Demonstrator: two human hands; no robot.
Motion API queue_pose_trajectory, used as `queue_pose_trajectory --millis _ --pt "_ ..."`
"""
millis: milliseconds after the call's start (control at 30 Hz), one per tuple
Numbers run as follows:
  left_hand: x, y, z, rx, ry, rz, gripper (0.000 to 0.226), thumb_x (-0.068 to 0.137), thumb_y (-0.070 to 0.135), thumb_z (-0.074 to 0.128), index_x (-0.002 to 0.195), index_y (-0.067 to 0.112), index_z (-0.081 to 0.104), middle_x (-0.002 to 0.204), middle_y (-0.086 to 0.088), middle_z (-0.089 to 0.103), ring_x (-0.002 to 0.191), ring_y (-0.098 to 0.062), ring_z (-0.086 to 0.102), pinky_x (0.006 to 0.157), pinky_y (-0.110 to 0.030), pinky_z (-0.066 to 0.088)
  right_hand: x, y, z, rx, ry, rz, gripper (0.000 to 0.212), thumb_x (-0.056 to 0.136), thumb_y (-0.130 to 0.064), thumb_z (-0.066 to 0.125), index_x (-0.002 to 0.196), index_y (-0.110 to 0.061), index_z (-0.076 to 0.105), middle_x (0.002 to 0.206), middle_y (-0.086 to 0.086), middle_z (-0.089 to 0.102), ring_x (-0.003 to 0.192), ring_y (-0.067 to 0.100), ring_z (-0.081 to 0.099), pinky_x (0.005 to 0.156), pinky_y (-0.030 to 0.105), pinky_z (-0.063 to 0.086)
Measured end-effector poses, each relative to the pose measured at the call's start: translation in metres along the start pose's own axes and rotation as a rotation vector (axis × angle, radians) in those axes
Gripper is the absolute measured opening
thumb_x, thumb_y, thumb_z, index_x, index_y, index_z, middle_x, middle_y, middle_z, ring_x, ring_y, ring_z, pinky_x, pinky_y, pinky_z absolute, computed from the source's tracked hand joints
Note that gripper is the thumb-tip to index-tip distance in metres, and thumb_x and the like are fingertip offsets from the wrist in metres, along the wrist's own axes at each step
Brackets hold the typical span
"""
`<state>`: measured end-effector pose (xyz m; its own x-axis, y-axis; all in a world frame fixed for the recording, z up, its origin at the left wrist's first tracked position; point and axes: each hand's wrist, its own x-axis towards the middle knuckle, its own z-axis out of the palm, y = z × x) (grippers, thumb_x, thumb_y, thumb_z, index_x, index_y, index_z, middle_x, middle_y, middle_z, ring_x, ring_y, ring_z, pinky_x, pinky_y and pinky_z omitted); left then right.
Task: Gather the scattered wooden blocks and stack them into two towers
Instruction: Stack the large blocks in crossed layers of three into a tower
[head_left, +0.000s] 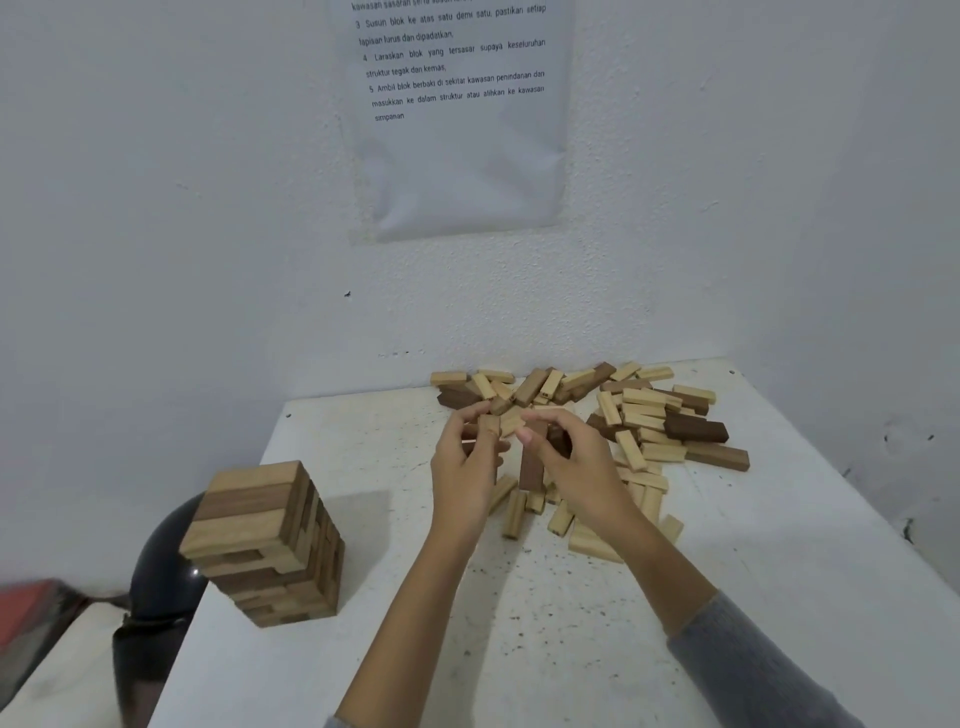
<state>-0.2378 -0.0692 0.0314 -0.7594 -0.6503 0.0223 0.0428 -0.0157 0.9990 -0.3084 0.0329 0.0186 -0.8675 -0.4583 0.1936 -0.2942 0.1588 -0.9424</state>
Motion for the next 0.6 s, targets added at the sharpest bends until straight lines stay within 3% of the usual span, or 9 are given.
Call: queue_pose_trajectory --millis 100,267,400,533,600 --pt "-0.015 -0.005 -0.009 0.001 0.011 -0.017 0.02 0.099 0.021 0.053 0.117 0.023 0.061 0.098 -0.002 0.064 0.086 -0.012 0.068 0.065 -0.021 0.05 -0.017 -0.002 0.007 0.081 0.036 0.056 0.019 0.091 -0.027 0.064 0.109 -0.019 0.063 0.092 0.012 0.066 0.075 0.009 0.056 0.066 0.012 0.044" --pt "-0.039 -0.016 -0.025 0.008 0.017 -0.046 0.021 0.098 0.022 0.054 0.118 0.024 0.06 0.1 -0.004 0.065 0.084 -0.014 0.069 0.067 -0.022 0.054 -0.041 -0.004 0.019 0.078 0.003 0.055 0.014 0.092 -0.023 0.064 0.101 -0.013 0.065 0.07 -0.004 0.058 0.057 -0.004 0.051 0.057 0.01 0.041" --pt "-0.056 -0.026 -0.035 0.012 0.022 -0.055 0.02 0.097 0.022 0.055 0.116 0.024 0.061 0.099 -0.004 0.067 0.087 -0.017 0.07 0.08 -0.032 0.057 -0.058 -0.001 0.029 0.063 -0.026 0.046 0.01 0.092 -0.021 0.064 0.097 -0.013 0.067 0.07 -0.005 0.061 0.059 -0.003 0.054 0.059 0.011 0.041" --pt "-0.069 -0.036 -0.045 0.026 0.037 -0.063 0.018 0.097 0.022 0.055 0.114 0.025 0.061 0.101 -0.004 0.066 0.09 -0.02 0.069 0.078 -0.031 0.058 -0.073 0.002 0.038 0.009 -0.03 0.015 0.009 0.091 -0.018 0.065 0.096 -0.012 0.068 0.072 -0.008 0.061 0.061 -0.005 0.052 0.06 0.009 0.039" --pt "-0.075 -0.043 -0.049 0.068 0.036 -0.045 0.018 0.098 0.024 0.054 0.114 0.026 0.061 0.107 -0.004 0.063 0.092 -0.016 0.067 0.073 -0.023 0.055 -0.079 0.005 0.041 -0.027 -0.023 0.005 0.006 0.091 -0.018 0.065 0.092 -0.014 0.069 0.067 -0.011 0.058 0.059 -0.005 0.05 0.058 0.009 0.038"
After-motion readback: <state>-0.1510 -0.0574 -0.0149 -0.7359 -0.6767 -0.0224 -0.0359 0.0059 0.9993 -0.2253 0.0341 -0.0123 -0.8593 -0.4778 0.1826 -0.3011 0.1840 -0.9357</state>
